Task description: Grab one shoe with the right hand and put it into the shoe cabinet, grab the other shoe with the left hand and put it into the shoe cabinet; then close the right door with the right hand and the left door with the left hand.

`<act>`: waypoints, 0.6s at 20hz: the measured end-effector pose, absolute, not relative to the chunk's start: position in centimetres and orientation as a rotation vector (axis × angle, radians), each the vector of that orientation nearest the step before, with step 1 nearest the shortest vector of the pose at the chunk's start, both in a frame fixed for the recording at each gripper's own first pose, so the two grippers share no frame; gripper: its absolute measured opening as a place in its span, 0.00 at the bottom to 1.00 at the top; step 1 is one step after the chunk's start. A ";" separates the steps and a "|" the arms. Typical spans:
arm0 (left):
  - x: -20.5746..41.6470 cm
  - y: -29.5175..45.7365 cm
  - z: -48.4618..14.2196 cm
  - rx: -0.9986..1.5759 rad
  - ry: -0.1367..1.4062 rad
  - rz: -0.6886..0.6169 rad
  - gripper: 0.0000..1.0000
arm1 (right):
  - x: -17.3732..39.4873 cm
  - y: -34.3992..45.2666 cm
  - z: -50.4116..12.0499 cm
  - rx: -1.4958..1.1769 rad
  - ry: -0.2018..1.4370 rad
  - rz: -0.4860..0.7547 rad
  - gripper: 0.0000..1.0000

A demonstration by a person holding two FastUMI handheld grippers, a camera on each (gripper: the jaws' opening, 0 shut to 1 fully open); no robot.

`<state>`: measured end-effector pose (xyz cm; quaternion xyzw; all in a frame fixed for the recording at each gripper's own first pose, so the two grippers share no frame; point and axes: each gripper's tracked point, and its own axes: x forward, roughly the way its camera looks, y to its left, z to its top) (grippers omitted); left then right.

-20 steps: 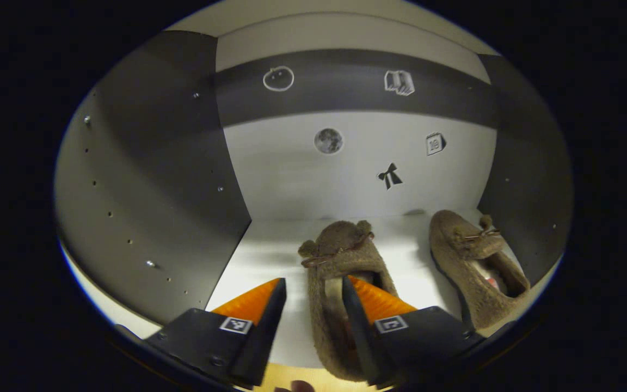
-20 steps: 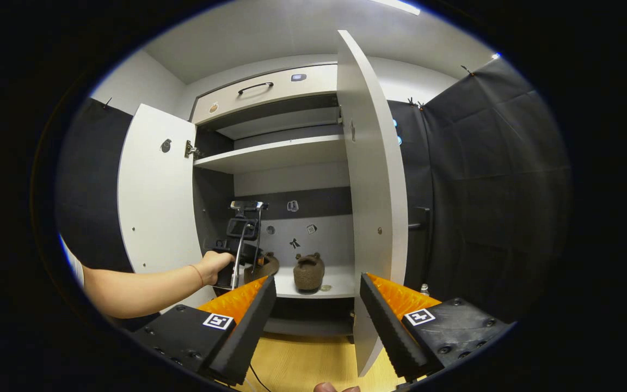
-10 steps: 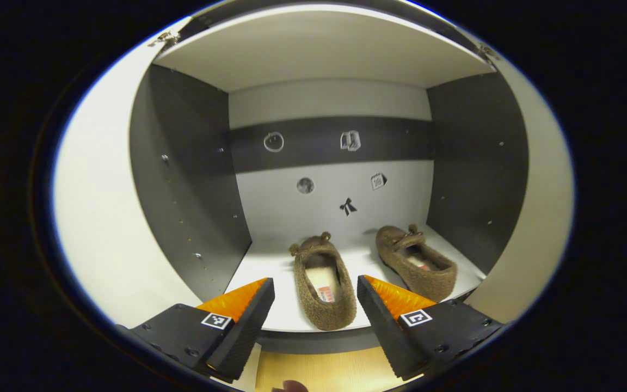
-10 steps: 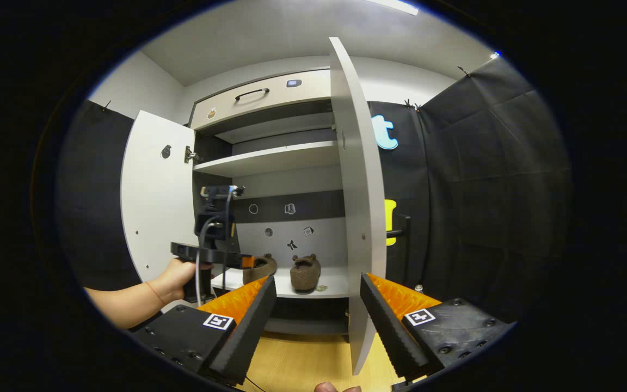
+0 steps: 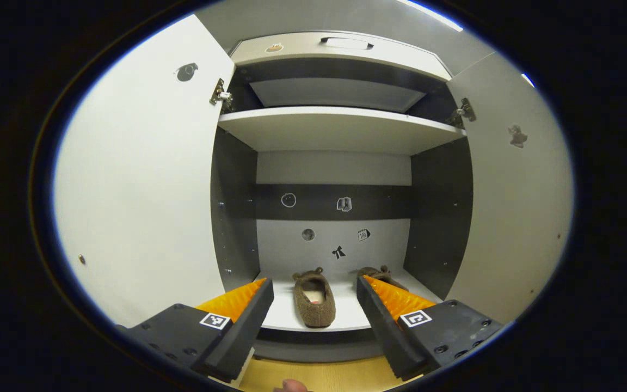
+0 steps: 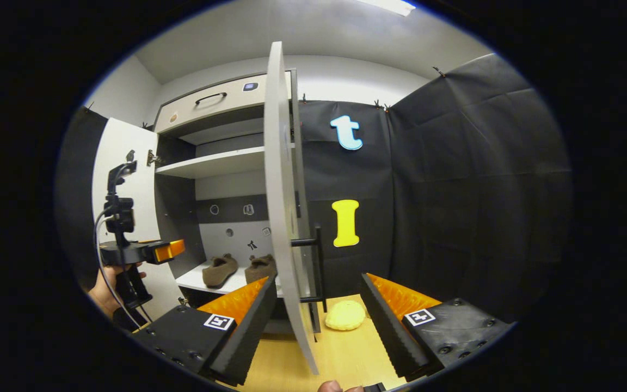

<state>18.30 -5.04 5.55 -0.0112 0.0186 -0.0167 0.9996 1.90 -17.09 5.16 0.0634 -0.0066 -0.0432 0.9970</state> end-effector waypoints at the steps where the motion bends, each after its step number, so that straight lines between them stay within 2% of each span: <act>1: 17.3 -5.3 5.6 -0.018 0.031 -0.034 0.99 | 2.1 -17.9 5.1 0.127 -0.013 -0.099 1.00; 2: 16.3 -5.5 5.5 -0.017 0.031 -0.040 0.98 | 2.3 -18.7 5.1 0.123 -0.015 -0.108 0.98; 3: 15.3 -5.8 5.3 -0.019 0.039 -0.045 0.98 | 2.6 -19.4 5.1 0.121 -0.018 -0.117 1.00; 5: 13.5 -6.3 5.0 -0.020 0.050 -0.058 0.98 | 3.5 -20.7 5.3 0.125 -0.021 -0.135 0.97; 9: 10.1 -5.5 4.9 0.017 0.029 -0.046 0.98 | 5.4 -23.0 4.8 0.138 -0.016 -0.163 1.00; 12: 7.2 -4.8 4.5 0.056 0.016 -0.034 0.98 | 7.0 -23.0 4.4 0.126 -0.006 -0.165 0.98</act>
